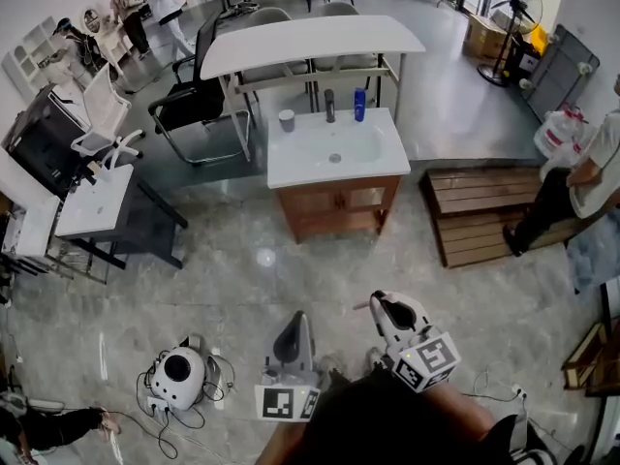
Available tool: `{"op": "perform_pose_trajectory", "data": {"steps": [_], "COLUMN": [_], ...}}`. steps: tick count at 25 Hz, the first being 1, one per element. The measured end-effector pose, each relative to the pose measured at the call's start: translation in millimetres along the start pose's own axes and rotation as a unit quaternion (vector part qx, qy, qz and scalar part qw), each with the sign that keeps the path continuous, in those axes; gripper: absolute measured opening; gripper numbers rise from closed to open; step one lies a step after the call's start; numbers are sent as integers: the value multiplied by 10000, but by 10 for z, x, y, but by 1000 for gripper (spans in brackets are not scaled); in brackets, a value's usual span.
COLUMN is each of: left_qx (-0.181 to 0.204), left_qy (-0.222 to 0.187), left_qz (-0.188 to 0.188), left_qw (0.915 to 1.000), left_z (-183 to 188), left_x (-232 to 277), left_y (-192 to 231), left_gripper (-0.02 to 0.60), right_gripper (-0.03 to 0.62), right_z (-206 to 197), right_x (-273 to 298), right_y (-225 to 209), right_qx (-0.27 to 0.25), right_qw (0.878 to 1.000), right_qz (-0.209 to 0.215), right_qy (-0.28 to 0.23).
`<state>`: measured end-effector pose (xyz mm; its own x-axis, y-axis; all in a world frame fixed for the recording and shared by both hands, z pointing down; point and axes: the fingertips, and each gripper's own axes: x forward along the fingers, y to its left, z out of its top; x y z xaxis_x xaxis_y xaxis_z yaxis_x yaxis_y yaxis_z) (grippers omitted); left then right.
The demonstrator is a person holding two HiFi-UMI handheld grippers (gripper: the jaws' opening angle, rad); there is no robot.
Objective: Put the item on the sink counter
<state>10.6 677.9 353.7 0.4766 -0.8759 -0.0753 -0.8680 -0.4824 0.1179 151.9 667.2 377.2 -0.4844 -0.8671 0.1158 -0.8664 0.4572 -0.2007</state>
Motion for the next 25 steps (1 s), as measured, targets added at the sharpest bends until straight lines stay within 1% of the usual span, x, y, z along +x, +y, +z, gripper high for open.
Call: {"op": "perform_pose_trajectory", "data": {"steps": [10, 14, 18, 25], "left_qx": [-5, -64, -95, -91], "left_qy": [-26, -22, 9, 72], "left_qz": [-212, -211, -196, -74], "left_qw": [9998, 9998, 9998, 9999], "left_z": [48, 35, -16, -106], "left_x": [-75, -45, 147, 706], "left_y": [293, 383, 452, 602], "left_gripper": [15, 15, 15, 15], "right_gripper": [24, 24, 23, 24], "right_z": [-53, -76, -54, 46], "right_x": [224, 333, 520, 1004], "right_y": [239, 253, 98, -300], "right_qx": [-12, -4, 0, 8], "right_qw": [9998, 9997, 9997, 9999], "right_qz": [-201, -225, -238, -101], "right_qy": [19, 64, 100, 96]}}
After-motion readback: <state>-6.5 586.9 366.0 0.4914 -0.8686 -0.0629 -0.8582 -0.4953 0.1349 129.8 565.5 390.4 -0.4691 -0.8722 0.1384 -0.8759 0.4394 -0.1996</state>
